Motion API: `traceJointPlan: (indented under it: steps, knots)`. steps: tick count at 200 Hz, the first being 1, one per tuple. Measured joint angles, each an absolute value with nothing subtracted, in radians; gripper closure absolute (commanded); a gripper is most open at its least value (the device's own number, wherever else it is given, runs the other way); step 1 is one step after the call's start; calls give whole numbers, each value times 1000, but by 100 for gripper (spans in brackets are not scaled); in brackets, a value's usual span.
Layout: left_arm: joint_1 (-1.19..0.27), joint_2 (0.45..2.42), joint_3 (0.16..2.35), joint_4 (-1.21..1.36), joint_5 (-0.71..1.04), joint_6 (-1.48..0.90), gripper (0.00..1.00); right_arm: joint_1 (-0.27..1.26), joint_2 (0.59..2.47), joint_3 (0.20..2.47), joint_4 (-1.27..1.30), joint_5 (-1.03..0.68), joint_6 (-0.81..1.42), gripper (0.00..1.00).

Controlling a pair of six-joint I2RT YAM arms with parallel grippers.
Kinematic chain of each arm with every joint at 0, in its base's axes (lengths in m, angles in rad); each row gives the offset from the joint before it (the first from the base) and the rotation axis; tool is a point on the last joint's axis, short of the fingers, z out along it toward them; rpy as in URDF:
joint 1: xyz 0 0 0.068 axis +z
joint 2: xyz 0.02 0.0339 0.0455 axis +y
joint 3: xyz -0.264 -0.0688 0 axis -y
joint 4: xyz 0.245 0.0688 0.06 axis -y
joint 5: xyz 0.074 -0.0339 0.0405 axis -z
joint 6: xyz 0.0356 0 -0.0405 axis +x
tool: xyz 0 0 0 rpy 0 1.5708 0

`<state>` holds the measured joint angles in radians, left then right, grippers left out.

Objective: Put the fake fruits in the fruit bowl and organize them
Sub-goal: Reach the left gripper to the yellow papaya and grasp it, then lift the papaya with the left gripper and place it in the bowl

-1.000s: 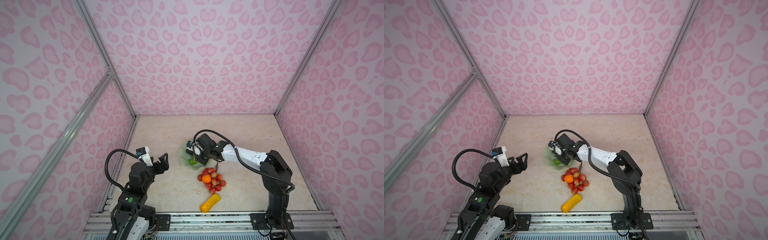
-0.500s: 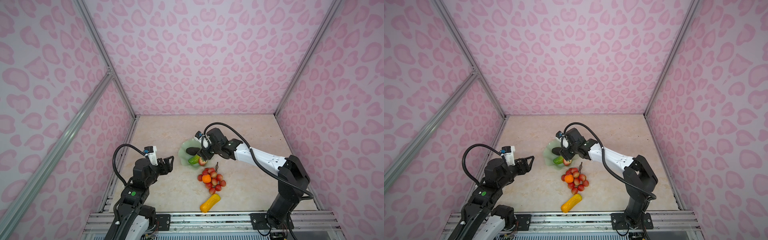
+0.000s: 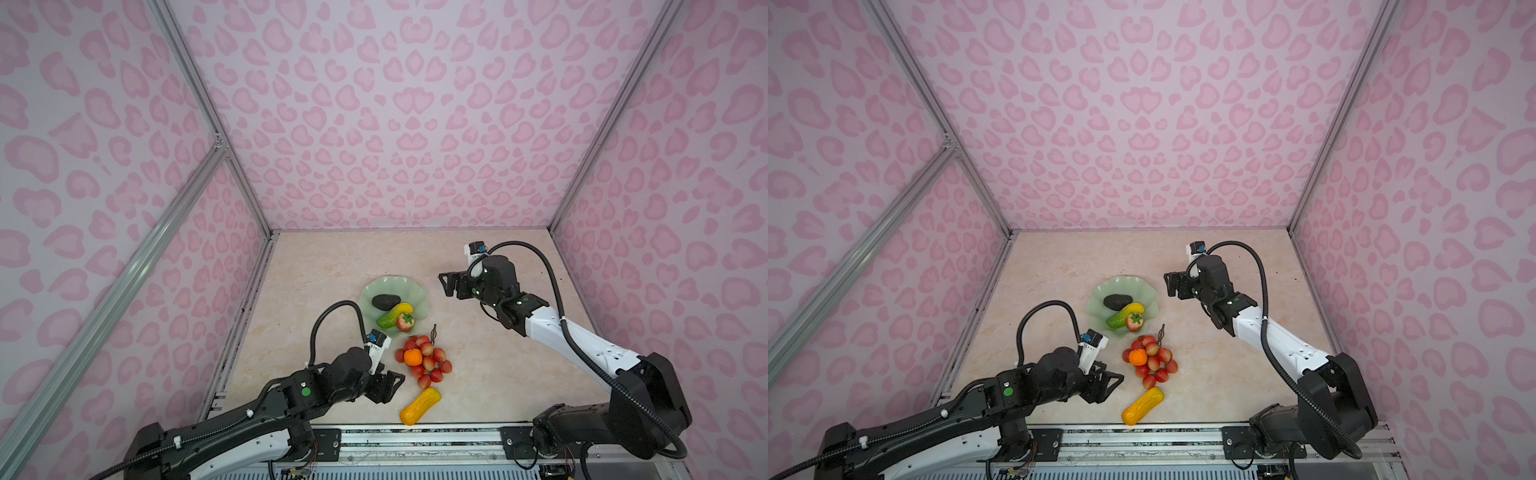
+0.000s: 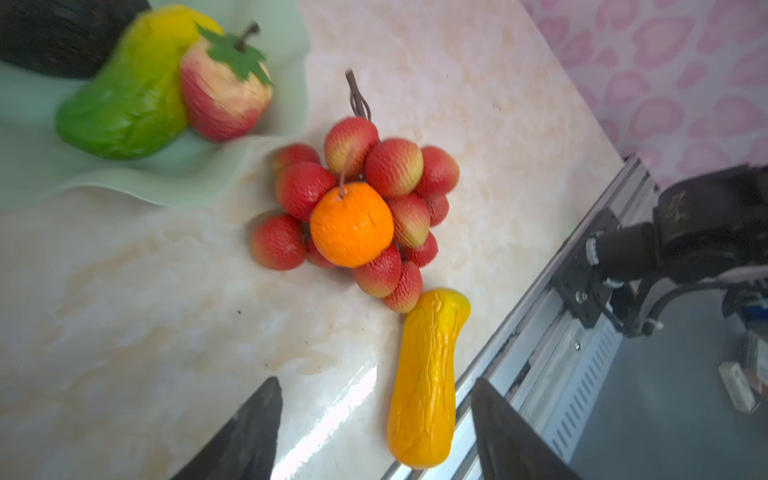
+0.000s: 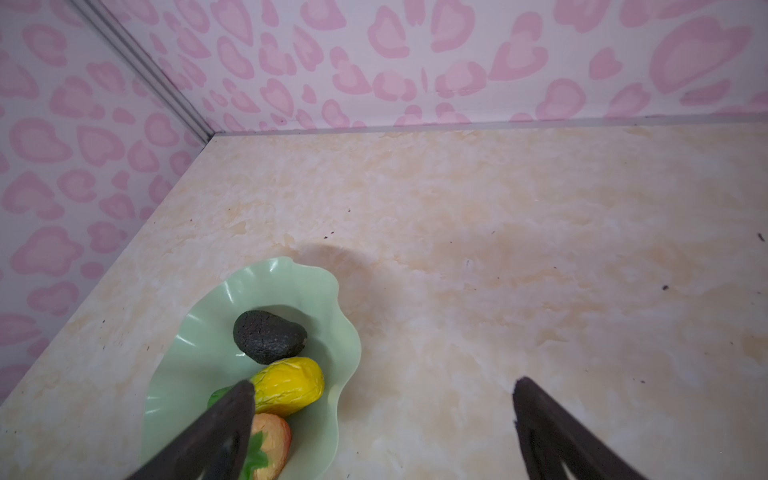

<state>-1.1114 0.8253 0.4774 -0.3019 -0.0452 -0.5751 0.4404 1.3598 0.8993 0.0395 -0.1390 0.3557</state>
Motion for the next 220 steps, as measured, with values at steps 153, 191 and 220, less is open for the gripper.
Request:
traceJointPlan:
  steps: [153, 191, 220]
  knots:
    - [-1293, 1411, 640, -200, -23, -537, 58, 352, 1292, 825, 40, -169, 432, 4]
    - [-1294, 1338, 638, -214, -31, -521, 68, 340, 1292, 821, 41, -177, 434, 4]
    - [-1277, 1175, 631, -265, -63, -484, 69, 331, 1299, 821, 45, -184, 446, 4]
